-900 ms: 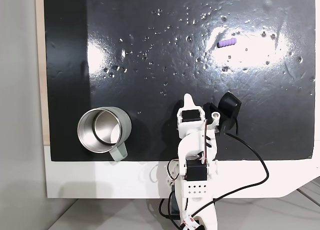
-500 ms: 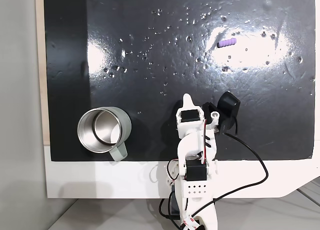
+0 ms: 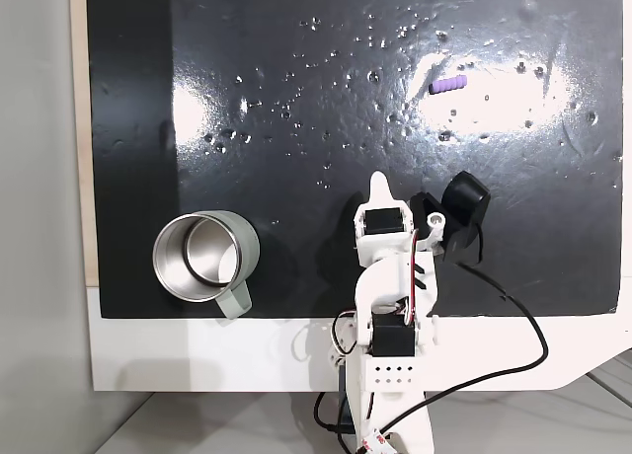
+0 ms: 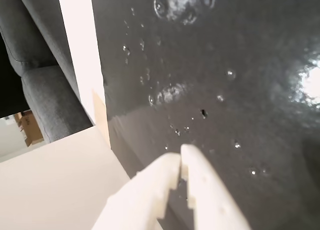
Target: Grasp a pengrip and put it in the cup.
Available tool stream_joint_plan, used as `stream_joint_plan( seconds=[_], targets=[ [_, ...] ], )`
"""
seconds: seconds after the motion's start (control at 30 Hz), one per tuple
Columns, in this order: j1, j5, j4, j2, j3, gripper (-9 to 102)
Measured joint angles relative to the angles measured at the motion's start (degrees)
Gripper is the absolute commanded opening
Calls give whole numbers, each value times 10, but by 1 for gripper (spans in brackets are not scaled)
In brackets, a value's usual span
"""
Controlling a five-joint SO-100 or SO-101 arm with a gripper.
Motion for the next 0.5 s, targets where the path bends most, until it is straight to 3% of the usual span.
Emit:
stream_joint_plan(
  seconds=[0.23, 0.5],
  targets=[
    [23, -14, -48, -319, -181, 0],
    [64, -22, -28, -592, -385, 1]
  ],
)
